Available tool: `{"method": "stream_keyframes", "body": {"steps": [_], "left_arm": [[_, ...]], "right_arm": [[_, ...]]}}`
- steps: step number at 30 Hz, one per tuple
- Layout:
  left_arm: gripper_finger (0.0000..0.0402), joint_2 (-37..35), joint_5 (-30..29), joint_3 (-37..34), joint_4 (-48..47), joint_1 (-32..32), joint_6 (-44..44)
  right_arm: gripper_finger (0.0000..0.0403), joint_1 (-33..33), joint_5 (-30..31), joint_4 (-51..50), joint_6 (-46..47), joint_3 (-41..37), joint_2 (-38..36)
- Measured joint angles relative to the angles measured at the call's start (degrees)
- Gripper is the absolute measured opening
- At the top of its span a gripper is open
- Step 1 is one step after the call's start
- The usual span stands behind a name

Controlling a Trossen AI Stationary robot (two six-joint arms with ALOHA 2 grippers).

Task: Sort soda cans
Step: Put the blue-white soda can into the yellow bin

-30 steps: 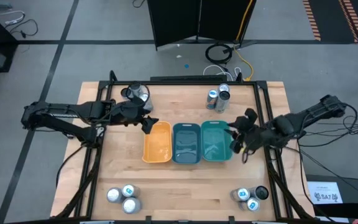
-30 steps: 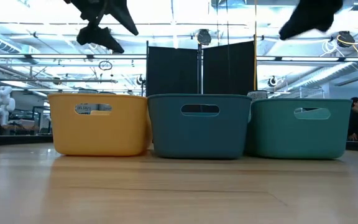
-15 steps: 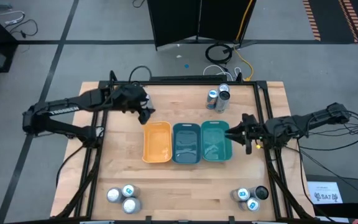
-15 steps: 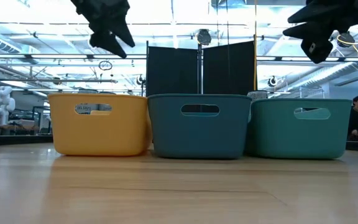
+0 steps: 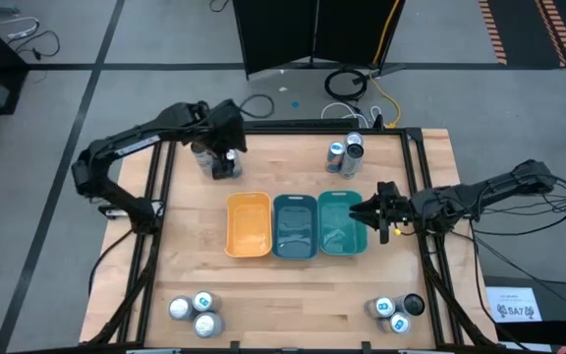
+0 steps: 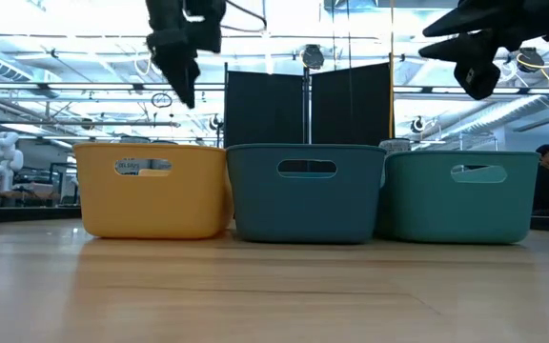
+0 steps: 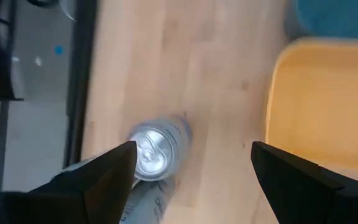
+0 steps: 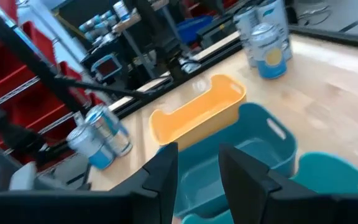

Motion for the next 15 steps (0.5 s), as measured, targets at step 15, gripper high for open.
{"method": "stream_keyframes", "body": {"steps": [15], "left_arm": [[0.0326, 6.0, 3.3, 0.0, 2.1, 5.5, 11.4]], "right_arm": [[0.0107, 0.0, 1.9, 8.1, 0.1, 0.0, 10.1]]}}
